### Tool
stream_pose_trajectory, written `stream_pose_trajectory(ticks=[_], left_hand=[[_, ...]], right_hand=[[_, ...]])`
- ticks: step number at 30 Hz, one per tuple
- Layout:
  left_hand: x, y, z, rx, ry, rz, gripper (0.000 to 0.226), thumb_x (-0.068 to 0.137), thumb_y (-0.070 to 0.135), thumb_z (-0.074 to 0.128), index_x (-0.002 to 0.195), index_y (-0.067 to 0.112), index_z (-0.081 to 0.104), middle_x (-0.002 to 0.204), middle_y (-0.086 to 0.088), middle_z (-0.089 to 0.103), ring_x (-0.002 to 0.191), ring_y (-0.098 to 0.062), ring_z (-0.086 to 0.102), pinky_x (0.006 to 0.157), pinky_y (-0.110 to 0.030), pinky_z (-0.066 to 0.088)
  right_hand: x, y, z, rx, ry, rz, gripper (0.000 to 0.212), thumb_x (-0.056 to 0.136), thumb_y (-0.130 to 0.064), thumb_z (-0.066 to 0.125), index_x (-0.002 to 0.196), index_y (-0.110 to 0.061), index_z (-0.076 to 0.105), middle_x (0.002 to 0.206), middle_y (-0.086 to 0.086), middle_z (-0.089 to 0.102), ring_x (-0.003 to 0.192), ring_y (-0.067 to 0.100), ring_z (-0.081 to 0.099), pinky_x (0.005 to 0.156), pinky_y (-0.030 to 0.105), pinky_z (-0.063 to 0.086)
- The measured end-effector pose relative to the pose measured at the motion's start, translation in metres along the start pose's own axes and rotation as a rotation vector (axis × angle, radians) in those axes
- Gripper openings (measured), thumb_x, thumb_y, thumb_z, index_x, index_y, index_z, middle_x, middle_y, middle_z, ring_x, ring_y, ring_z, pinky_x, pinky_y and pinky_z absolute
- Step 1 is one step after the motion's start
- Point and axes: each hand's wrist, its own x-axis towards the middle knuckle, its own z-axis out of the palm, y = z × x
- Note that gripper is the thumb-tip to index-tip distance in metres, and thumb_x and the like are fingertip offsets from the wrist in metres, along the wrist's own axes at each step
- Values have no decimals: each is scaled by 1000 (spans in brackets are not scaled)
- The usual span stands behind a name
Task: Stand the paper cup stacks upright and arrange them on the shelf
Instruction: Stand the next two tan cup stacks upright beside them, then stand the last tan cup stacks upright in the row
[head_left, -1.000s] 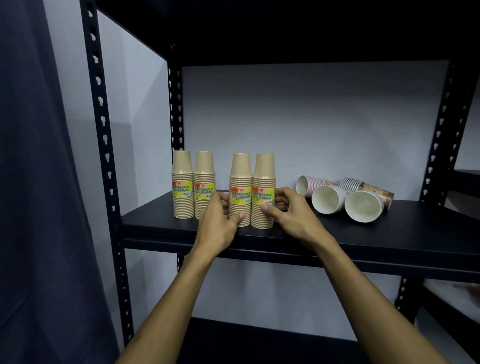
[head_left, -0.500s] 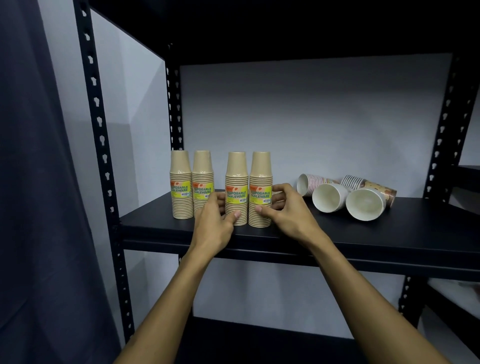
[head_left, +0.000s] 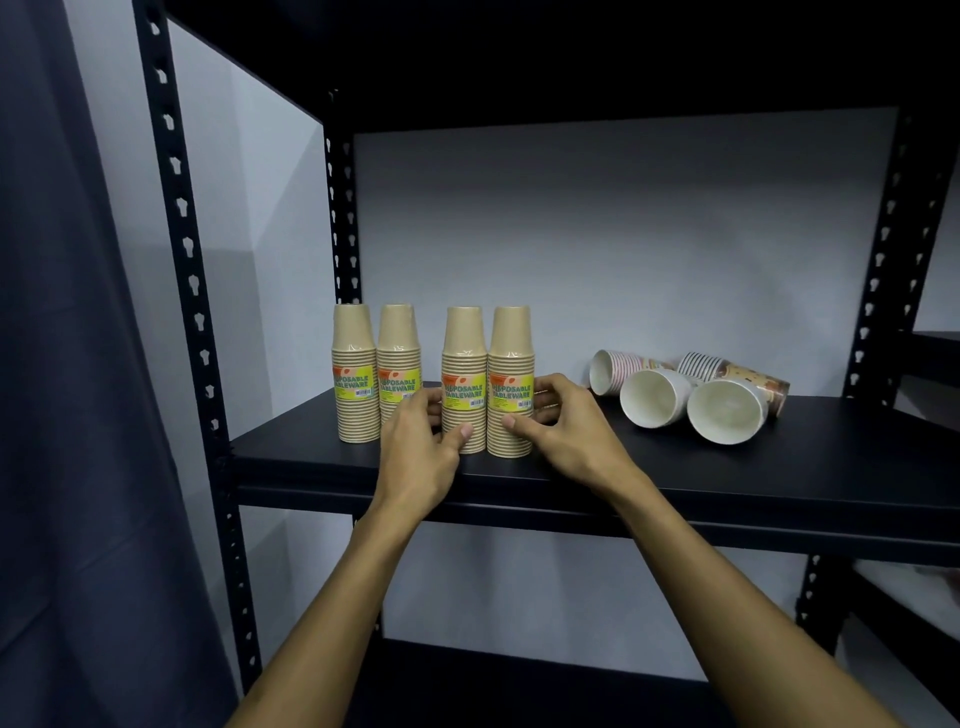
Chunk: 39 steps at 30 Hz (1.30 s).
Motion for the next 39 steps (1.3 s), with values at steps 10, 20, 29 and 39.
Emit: stream_pose_trajectory(ticks=[10, 20, 29, 39], left_hand=[[-16, 12, -13, 21, 127, 113, 72, 81, 43, 76, 141, 16, 45, 123, 3, 51, 113, -11, 54, 100, -32, 49], [-17, 64, -16, 93, 164, 371, 53, 86, 35, 71, 132, 14, 54, 123, 0, 53, 113, -11, 52, 94, -22, 45], [-28, 109, 35, 277, 179, 418, 44, 88, 33, 69, 125, 14, 58, 117, 2, 62, 105, -10, 58, 92, -23, 47], [4, 138, 138, 931, -210, 134, 44, 94, 25, 56, 130, 1, 44, 128, -17, 49, 117, -33, 51, 92, -38, 43]], right_hand=[[-4, 3, -22, 59, 208, 91, 44, 83, -36, 76, 116, -11, 62, 95, 1, 67, 89, 15, 66, 83, 27, 54], [16, 9, -46, -277, 131, -15, 28, 84, -24, 71, 110, -15, 65, 102, 5, 66, 89, 19, 62, 84, 31, 51], [78, 33, -75, -681, -282, -199, 40, 85, -29, 67, 120, -13, 62, 125, 11, 61, 117, 29, 57, 99, 43, 47], [139, 33, -106, -794, -613, -158, 40, 84, -39, 72, 108, -7, 69, 110, 11, 70, 99, 28, 65, 89, 38, 54]])
